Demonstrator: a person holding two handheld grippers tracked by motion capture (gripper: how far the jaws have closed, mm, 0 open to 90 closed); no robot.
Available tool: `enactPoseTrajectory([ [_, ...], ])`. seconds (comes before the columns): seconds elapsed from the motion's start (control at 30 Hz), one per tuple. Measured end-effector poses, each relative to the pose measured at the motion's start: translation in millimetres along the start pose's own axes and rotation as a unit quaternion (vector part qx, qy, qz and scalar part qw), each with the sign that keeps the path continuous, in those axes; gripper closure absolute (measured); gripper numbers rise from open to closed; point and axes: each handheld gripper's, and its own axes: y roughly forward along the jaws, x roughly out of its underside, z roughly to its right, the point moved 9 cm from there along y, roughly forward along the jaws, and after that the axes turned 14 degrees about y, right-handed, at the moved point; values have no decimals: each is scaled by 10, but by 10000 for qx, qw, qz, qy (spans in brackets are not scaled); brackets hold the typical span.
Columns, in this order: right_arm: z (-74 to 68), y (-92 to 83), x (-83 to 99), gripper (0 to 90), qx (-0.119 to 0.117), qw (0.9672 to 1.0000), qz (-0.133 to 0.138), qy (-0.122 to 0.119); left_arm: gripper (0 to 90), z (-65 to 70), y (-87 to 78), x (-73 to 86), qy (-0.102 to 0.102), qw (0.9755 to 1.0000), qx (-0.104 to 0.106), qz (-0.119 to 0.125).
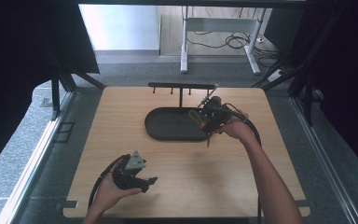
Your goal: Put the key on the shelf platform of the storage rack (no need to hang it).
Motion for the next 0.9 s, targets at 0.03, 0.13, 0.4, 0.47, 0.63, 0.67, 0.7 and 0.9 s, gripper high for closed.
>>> enactPoseTrajectory([
  [0.03, 0, 0, 0, 667, 0, 10000, 0, 0, 255, 0, 0, 0, 0, 10000, 0, 0],
  [0.13, 19, 11, -31, 667, 16, 10000, -4, 12, 255, -3, -3, 3, 2, 10000, 9, -2],
  [0.4, 79, 62, -122, 667, 34, 10000, 22, 51, 255, -7, -21, -8, 0, 10000, 7, 36],
  [0.47, 90, 71, -143, 667, 20, 10000, 31, 75, 255, -9, -19, -7, -5, 10000, 11, 37],
  [0.63, 135, 116, -201, 667, 66, 9999, 1, 89, 255, -20, -32, -1, -15, 10000, 15, 45],
  [0.67, 135, 121, -213, 667, 64, 9999, -17, 105, 255, -19, -33, -2, -17, 10000, 18, 49],
  [0.7, 136, 131, -227, 667, 44, 10000, -17, 74, 255, -19, -32, -3, -15, 10000, 20, 47],
  [0.9, 154, 184, -316, 666, 48, 9999, -58, 72, 254, -9, -16, -4, -11, 10000, 39, 37],
])
